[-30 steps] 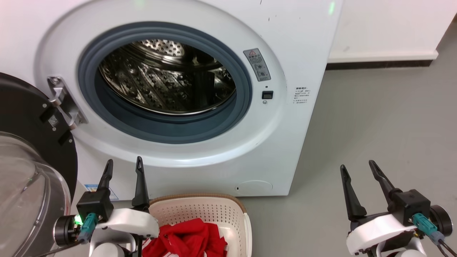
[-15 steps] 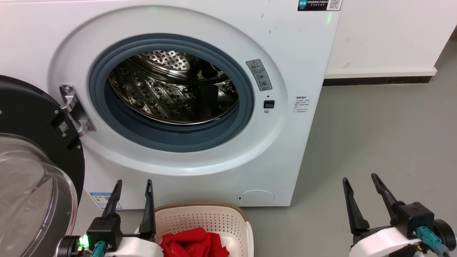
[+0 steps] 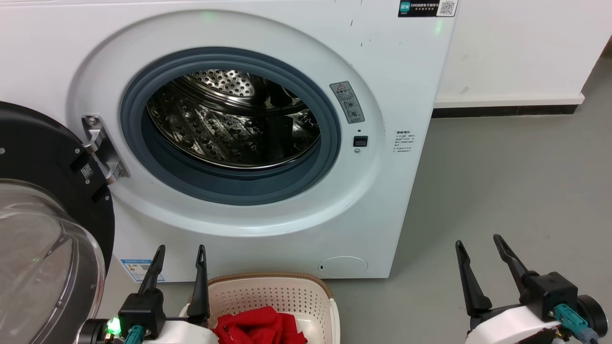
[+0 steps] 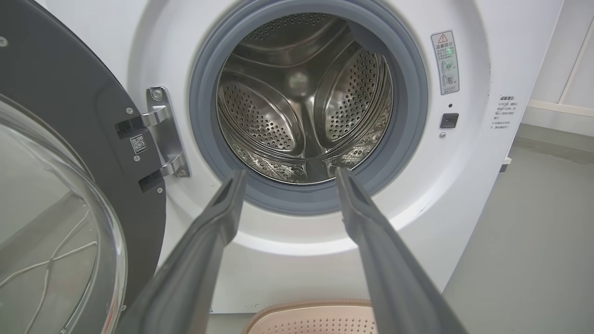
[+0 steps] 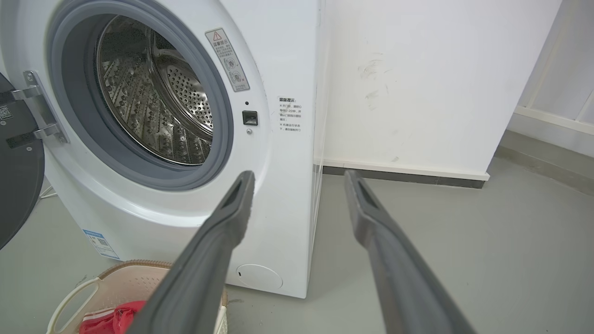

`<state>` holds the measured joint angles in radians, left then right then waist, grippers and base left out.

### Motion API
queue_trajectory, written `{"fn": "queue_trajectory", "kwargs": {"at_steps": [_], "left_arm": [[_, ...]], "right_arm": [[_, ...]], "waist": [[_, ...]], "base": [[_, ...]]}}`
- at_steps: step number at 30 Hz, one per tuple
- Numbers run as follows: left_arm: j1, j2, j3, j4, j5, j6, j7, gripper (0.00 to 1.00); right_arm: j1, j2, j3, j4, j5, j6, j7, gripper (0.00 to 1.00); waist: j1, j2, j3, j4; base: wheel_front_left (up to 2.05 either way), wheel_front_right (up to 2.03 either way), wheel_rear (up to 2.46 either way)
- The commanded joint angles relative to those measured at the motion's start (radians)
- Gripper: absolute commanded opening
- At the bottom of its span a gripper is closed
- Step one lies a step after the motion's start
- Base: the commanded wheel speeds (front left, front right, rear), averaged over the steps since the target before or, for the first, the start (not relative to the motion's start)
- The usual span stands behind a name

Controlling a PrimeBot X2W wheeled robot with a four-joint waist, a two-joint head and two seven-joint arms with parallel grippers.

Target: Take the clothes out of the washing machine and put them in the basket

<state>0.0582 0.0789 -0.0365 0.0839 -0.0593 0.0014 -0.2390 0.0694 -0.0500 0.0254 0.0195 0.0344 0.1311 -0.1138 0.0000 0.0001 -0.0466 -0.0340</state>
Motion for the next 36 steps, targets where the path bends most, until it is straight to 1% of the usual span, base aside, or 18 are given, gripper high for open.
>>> {"fn": "queue_trajectory", "kwargs": {"at_steps": [1,4,5,9,18,19,36], "left_arm": [[0.011,0.003,-0.002,-0.001,-0.004,0.004,0.002,1.00],[0.011,0.005,-0.005,0.002,-0.010,0.003,0.003,1.00],[0.001,0.000,-0.002,0.016,-0.014,0.001,0.006,0.00],[-0.022,-0.002,0.020,0.038,-0.097,-0.007,0.036,0.00],[-0.035,-0.005,0.031,0.046,-0.283,-0.022,0.072,0.00],[-0.040,-0.006,0.034,0.049,-0.339,-0.028,0.083,0.00],[-0.070,-0.011,0.060,0.072,-0.624,-0.053,0.144,0.00]], "right_arm": [[0.013,0.000,0.002,-0.004,0.003,-0.001,0.000,1.00],[0.013,0.000,0.002,-0.005,0.005,-0.001,0.000,1.00],[0.003,0.000,0.002,0.012,0.003,0.000,0.000,0.00],[0.002,-0.002,0.004,0.011,0.096,0.000,0.003,0.00],[-0.028,-0.016,-0.002,0.044,0.298,0.000,0.023,0.00],[-0.036,-0.019,-0.004,0.053,0.359,0.000,0.028,0.00],[-0.071,-0.029,-0.016,0.092,0.661,0.000,0.060,0.00]], "waist": [[0.0000,-0.0001,0.000,0.001],[0.0000,-0.0001,0.000,0.002],[0.0000,-0.0001,0.001,0.003],[0.0000,-0.0001,0.002,0.004],[0.0000,-0.0001,0.006,0.006],[0.0000,-0.0001,0.007,0.007],[0.0000,-0.0001,0.014,0.011]], "base": [[0.00,0.00,0.00],[0.00,0.00,0.00],[0.00,0.00,0.00],[0.00,0.00,0.00],[0.00,0.00,0.00],[0.00,0.00,0.00],[0.00,0.00,0.00]]}}
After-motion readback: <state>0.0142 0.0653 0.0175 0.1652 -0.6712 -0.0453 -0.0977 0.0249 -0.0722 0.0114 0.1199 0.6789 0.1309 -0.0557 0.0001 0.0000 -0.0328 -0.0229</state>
